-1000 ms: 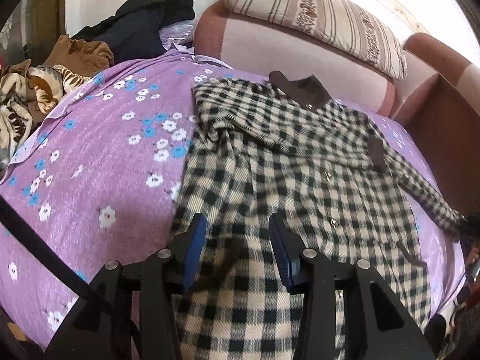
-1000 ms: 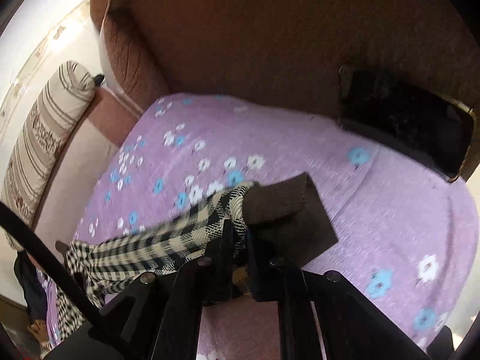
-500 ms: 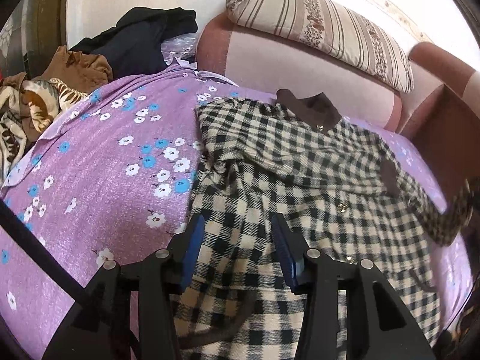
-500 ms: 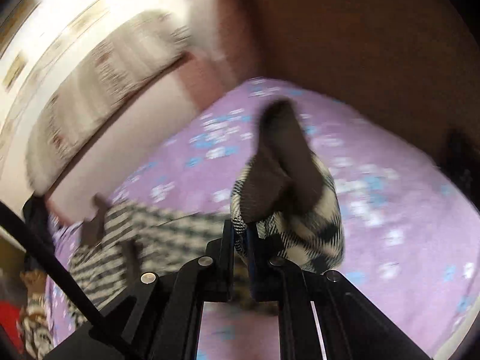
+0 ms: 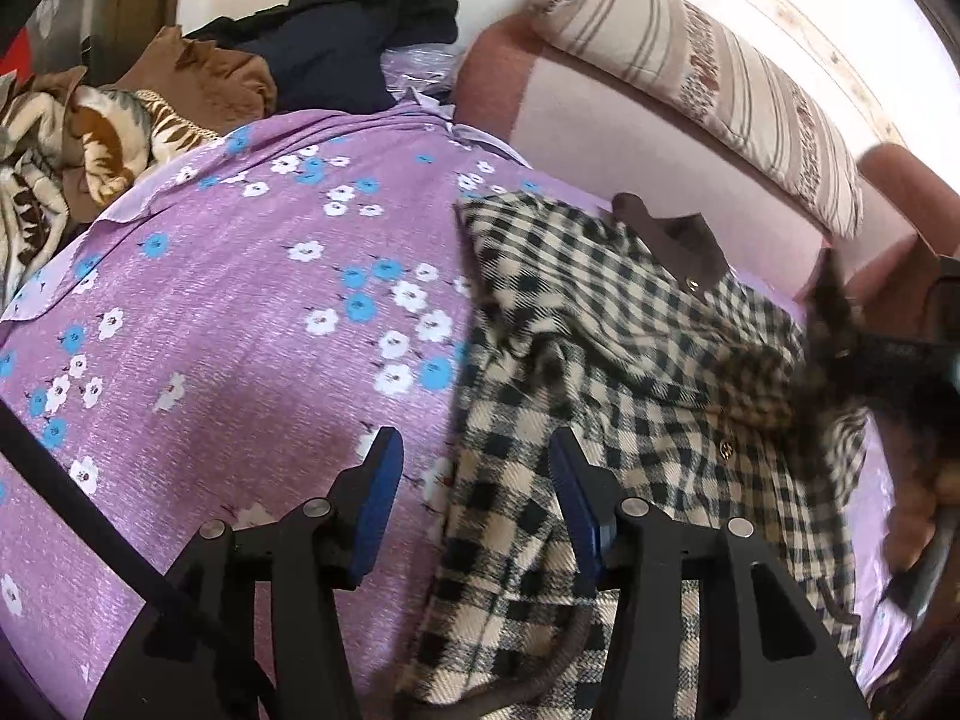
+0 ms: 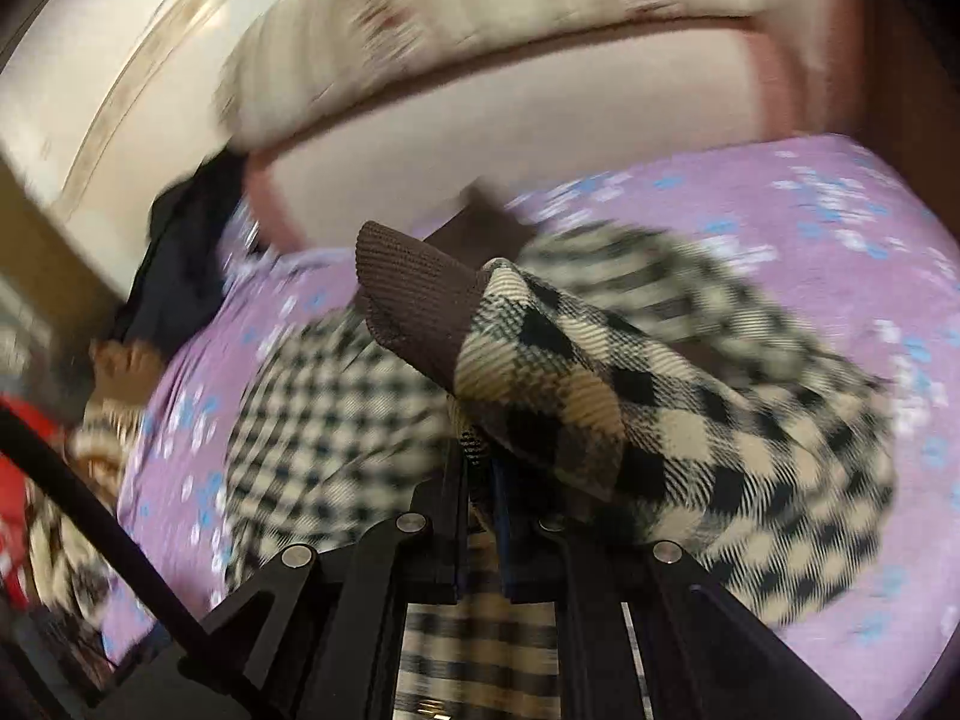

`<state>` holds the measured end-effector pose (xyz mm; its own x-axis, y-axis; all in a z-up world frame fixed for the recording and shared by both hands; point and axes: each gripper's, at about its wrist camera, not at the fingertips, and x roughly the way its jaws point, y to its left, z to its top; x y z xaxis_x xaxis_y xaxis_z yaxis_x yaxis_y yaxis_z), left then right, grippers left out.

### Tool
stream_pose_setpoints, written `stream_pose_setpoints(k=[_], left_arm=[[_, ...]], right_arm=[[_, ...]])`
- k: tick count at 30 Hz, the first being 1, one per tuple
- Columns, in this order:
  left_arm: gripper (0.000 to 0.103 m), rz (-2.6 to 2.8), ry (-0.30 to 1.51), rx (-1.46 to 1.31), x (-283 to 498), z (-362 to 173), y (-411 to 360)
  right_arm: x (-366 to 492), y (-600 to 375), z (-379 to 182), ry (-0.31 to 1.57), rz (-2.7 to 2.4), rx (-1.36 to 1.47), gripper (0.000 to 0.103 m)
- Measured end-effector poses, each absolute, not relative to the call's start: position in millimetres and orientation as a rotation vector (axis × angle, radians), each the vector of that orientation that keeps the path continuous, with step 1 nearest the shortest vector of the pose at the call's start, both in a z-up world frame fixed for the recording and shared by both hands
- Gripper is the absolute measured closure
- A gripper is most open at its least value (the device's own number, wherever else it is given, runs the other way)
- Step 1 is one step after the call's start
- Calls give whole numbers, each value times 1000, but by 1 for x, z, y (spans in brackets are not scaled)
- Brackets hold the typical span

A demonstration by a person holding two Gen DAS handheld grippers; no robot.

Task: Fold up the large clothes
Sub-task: 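Carry the held sleeve across the coat body with the right tool and lay it down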

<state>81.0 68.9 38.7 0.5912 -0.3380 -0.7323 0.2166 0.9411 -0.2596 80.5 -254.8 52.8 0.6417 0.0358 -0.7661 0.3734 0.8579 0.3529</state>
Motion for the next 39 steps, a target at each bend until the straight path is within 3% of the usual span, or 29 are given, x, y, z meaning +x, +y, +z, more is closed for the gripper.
stream_pose_setpoints(k=[6, 8, 14, 19, 24, 29, 32, 34, 36, 39], left_arm=[[54, -319, 873, -157, 84, 39, 70], [52, -330, 866, -161, 82, 40, 67], [43, -425, 883, -172, 73, 44, 44], [29, -519, 931, -224, 78, 53, 2], [26, -630, 1045, -259, 109, 51, -58], [26, -592, 991, -70, 126, 47, -100], [42, -623, 988, 71, 132, 38, -123], [69, -653, 1040, 109, 139, 28, -138], [82, -680, 1102, 132, 147, 18, -158], [93, -667, 1129, 136, 155, 18, -174]], right_arm=[[97, -210, 18, 968, -33, 490, 86], [82, -213, 26, 938, 9, 511, 66], [11, -240, 59, 824, -39, 439, 51], [-35, -282, 53, 765, -93, 501, 50], [-65, -317, 39, 706, -117, 610, 50], [-73, -336, 47, 662, -112, 622, 50], [-69, -337, 44, 674, -109, 615, 50], [-61, -337, 35, 699, -112, 620, 50], [-55, -337, 28, 721, -133, 615, 50], [-49, -340, 21, 738, -170, 606, 50]])
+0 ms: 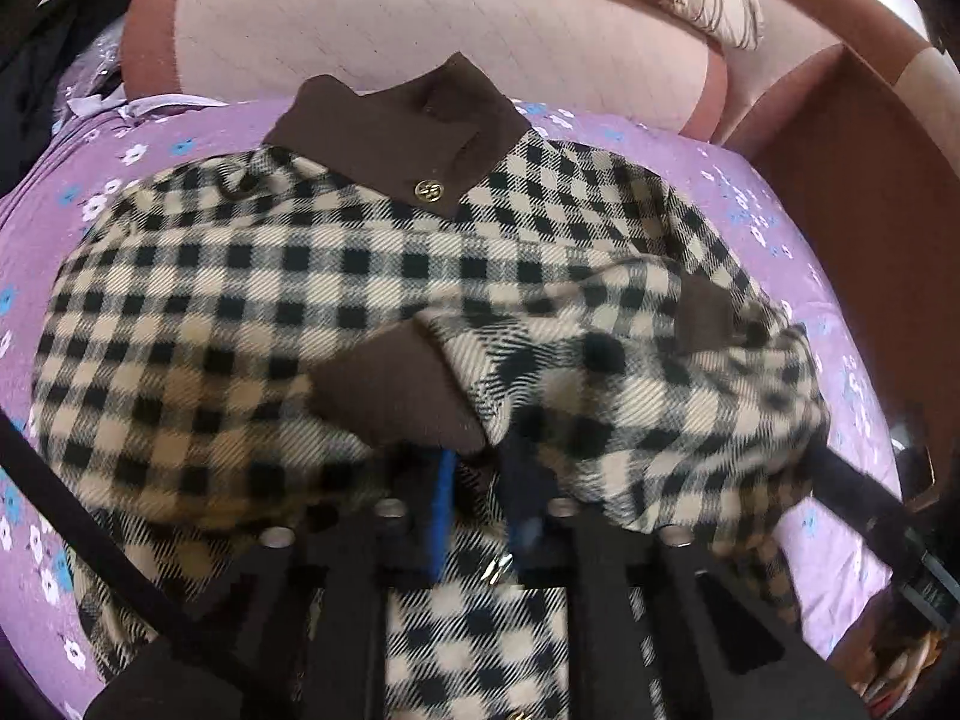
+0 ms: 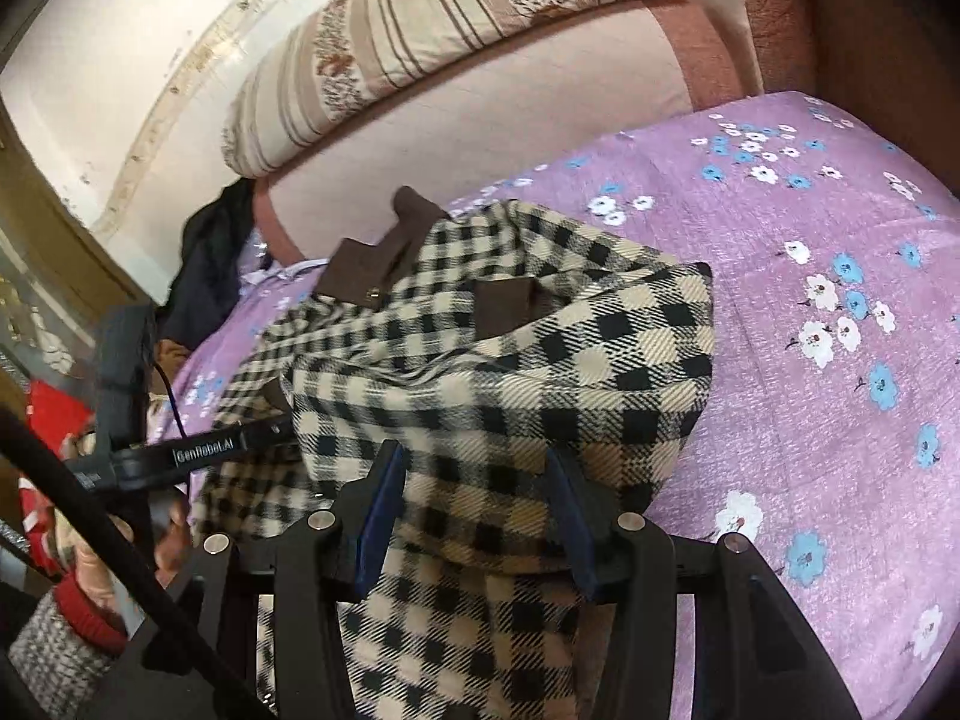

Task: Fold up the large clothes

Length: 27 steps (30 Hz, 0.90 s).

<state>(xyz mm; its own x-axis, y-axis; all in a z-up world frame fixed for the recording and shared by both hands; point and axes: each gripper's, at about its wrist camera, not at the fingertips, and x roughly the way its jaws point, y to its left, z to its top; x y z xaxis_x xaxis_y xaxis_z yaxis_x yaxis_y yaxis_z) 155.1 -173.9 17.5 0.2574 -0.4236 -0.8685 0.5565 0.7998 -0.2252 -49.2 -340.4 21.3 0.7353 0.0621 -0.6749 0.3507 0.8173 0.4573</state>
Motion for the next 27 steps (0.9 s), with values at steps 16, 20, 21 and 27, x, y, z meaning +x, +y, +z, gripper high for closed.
stream_pose_setpoints(k=[16, 20, 21, 27], left_arm=[[93, -377, 1023, -65, 207, 71, -38], [90, -307, 1069, -75, 214, 40, -25], [88, -297, 1076, -96, 215, 35, -21], [53, -297, 1025, -175, 201, 55, 8]], right_arm=[[-53, -355, 21, 714, -246, 632, 50], [-49, -348, 19, 727, -258, 593, 50], [-48, -346, 19, 729, -261, 584, 50], [-47, -333, 26, 728, -275, 495, 50]])
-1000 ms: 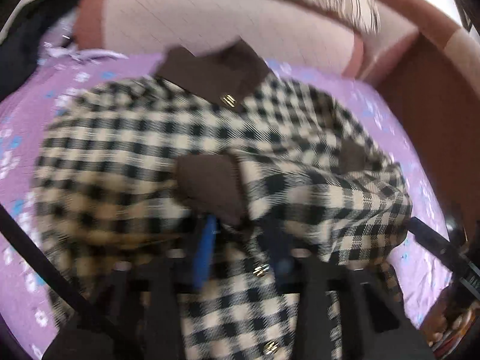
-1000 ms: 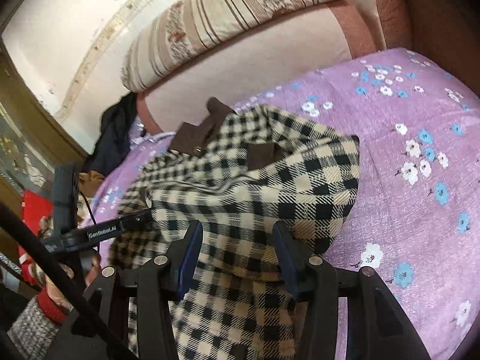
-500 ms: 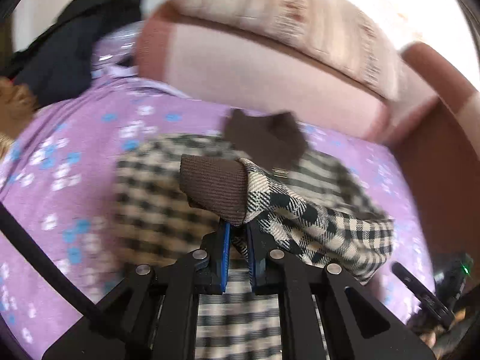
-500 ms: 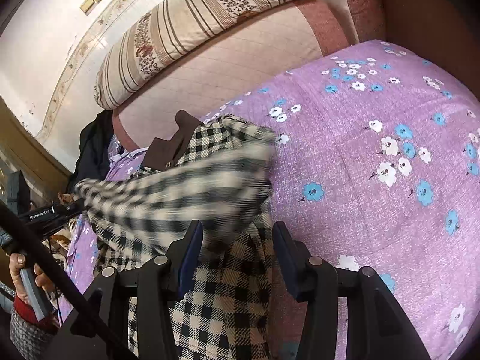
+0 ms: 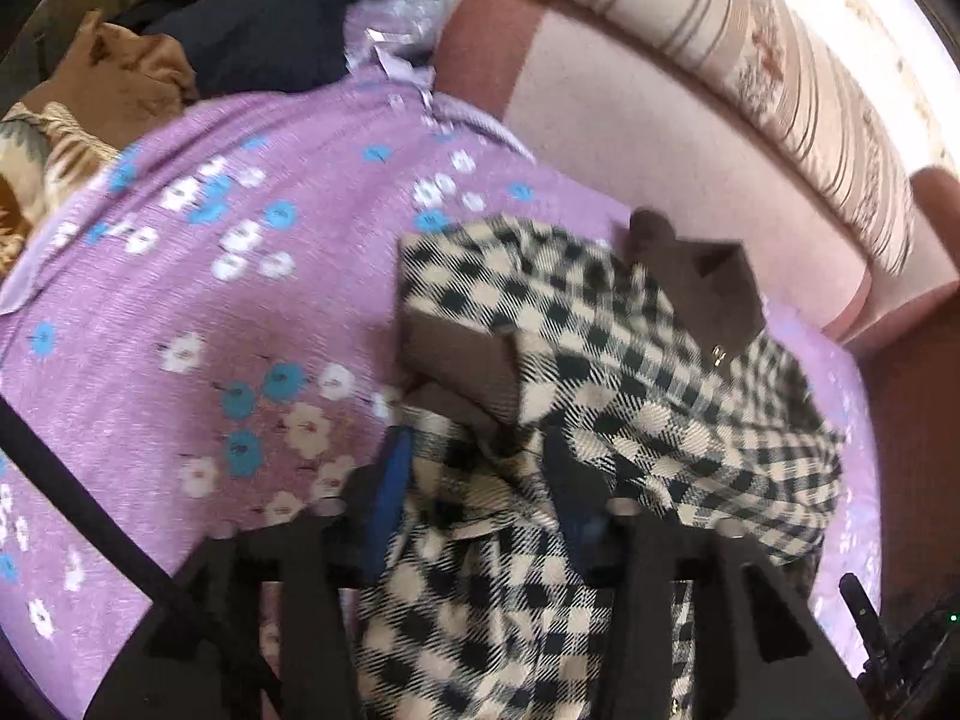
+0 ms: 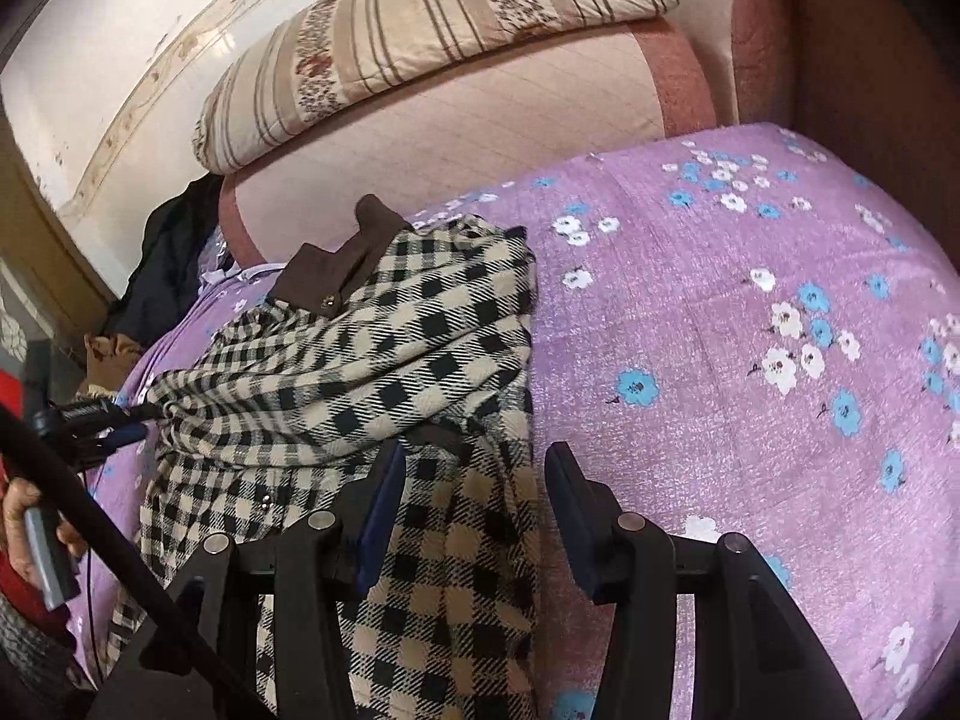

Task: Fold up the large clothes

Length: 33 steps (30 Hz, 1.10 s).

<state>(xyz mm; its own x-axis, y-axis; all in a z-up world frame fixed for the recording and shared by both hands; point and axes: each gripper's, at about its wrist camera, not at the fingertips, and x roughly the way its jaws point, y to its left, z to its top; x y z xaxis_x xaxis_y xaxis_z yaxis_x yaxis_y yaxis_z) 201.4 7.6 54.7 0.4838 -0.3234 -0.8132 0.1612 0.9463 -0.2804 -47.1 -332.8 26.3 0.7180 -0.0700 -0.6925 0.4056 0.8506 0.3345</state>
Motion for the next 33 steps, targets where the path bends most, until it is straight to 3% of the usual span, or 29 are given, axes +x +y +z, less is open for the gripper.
stream_pose_setpoints(k=[3, 9, 11, 14, 15, 16, 17, 20, 24, 29, 33], left_arm=[[48, -278, 976, -176, 193, 70, 26], [47, -353, 974, -157, 189, 67, 17], [47, -374, 989, -153, 191, 56, 1], [48, -391, 1020, -112, 202, 41, -25], [55, -381, 1045, -63, 207, 35, -33], [71, -346, 1083, 19, 211, 25, -43], [74, -313, 1116, 81, 214, 16, -49], [74, -308, 1084, 183, 205, 9, -57], [74, -294, 1089, 248, 190, 16, -56], [81, -212, 1176, 115, 181, 17, -15], [80, -231, 1179, -57, 149, 17, 27]], right_arm=[[-47, -320, 44, 702, -261, 429, 50], [9, -280, 57, 770, -119, 295, 51], [42, -271, 53, 824, -67, 271, 63], [81, -271, 42, 886, -75, 267, 67], [91, -274, 37, 907, -81, 278, 67], [105, -282, 28, 943, -87, 303, 67], [114, -287, 21, 970, -91, 320, 67], [140, -303, -9, 1077, -155, 319, 70], [144, -308, -12, 1062, -228, 278, 72], [138, -283, 24, 994, -233, 211, 68], [152, -247, 57, 958, -65, 223, 68]])
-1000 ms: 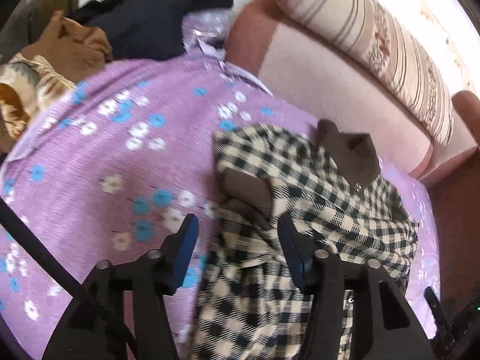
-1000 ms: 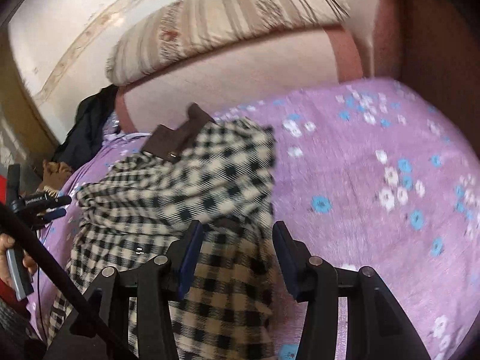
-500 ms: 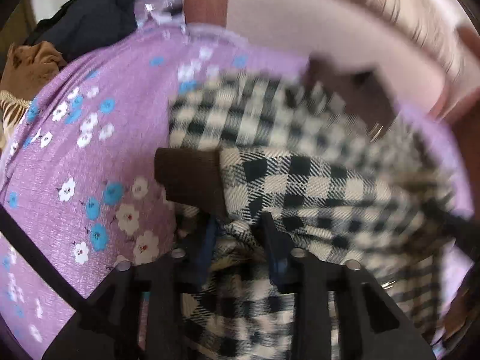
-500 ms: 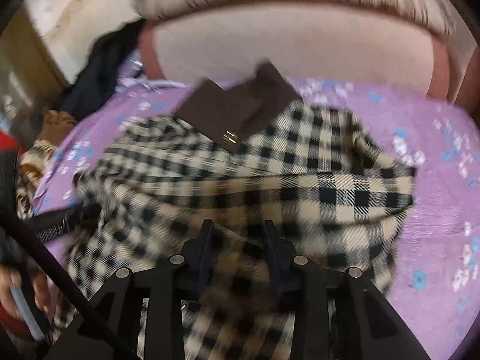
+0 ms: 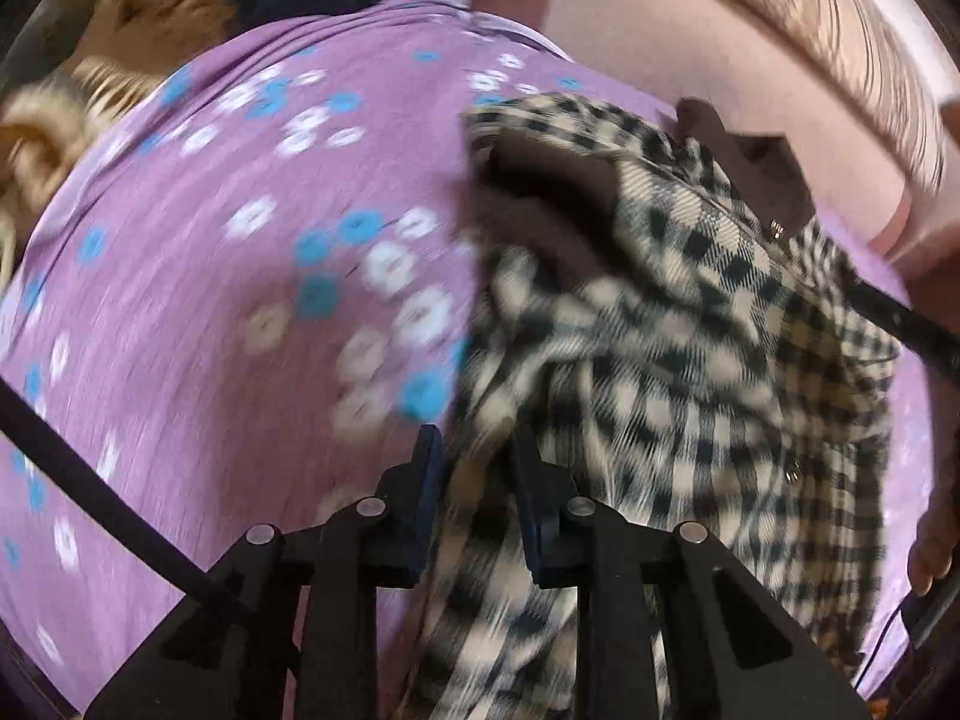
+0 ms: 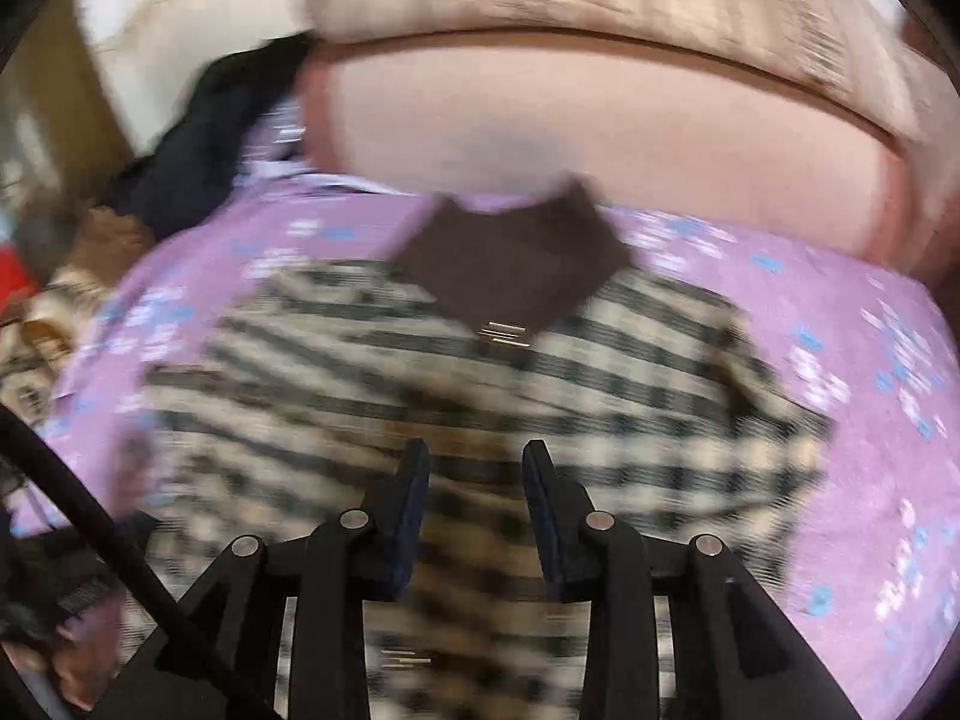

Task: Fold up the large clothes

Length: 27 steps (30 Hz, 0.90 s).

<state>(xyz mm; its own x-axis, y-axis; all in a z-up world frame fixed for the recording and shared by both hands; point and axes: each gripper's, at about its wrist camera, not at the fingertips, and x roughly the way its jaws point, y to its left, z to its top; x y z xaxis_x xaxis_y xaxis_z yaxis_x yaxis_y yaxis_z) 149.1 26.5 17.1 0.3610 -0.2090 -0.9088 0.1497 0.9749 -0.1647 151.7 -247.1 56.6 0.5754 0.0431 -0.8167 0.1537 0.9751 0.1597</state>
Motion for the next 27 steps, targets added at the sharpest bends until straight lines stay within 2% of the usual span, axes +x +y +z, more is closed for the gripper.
stream_pose_setpoints(k=[4, 11, 12, 13, 14, 17, 21, 23, 27], left_arm=[[80, -238, 1139, -108, 135, 22, 45], [76, -233, 1094, -146, 147, 26, 71], [76, -226, 1094, -159, 151, 25, 74], [76, -222, 1094, -169, 153, 25, 77], [76, -223, 1093, -179, 155, 26, 79], [76, -222, 1083, -179, 158, 29, 83], [70, -187, 1054, -132, 161, 28, 80], [69, -186, 1057, -128, 162, 27, 80], [61, -202, 1062, -153, 161, 27, 81]], right_arm=[[188, -201, 63, 1002, 92, 220, 54], [225, -122, 42, 1078, 191, 108, 52], [231, -111, 34, 1099, 178, 52, 54], [239, -99, 25, 1137, 176, 4, 83], [245, -96, 22, 1163, 189, -3, 99], [264, -92, 17, 1155, 129, -17, 99], [282, -106, 5, 1187, 36, 20, 98], [275, -112, 18, 1138, 38, 54, 97], [231, -144, 60, 1012, 70, 226, 93]])
